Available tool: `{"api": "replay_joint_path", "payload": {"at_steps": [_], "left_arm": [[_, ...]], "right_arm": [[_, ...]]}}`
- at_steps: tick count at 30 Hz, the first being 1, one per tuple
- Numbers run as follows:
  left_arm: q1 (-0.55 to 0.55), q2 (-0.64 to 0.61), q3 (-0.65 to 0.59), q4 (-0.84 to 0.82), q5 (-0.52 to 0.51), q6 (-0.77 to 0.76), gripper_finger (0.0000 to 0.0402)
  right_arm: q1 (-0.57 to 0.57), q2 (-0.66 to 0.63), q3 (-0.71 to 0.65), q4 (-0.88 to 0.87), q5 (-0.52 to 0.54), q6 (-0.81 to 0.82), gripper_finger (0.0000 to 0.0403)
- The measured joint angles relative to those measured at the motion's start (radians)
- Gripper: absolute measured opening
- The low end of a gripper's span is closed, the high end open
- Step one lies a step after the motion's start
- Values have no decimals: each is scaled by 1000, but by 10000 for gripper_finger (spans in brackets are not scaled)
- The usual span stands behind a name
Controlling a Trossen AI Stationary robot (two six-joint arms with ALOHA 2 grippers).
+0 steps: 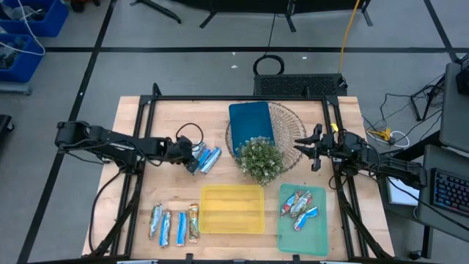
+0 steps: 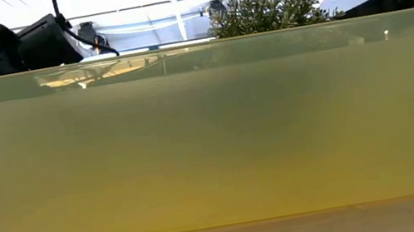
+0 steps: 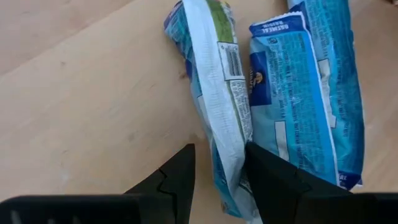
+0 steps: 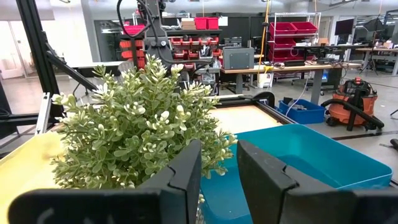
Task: Pick and place Granola Bars by type
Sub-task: Put the blue granola bar into the blue bin
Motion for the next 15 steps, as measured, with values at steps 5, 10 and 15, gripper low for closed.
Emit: {"api": "replay_joint_path", "payload": {"at_steps": [5,10,15], "left_arm": [[0,1,0,-2,0,21,144],[0,0,0,-3,-21,63,68],[2,-4,1,-4,-54,120,15]], "right_arm": [[0,0,0,0,0,0,93],[0,0,0,0,0,0,93],[0,0,0,0,0,0,93]]}}
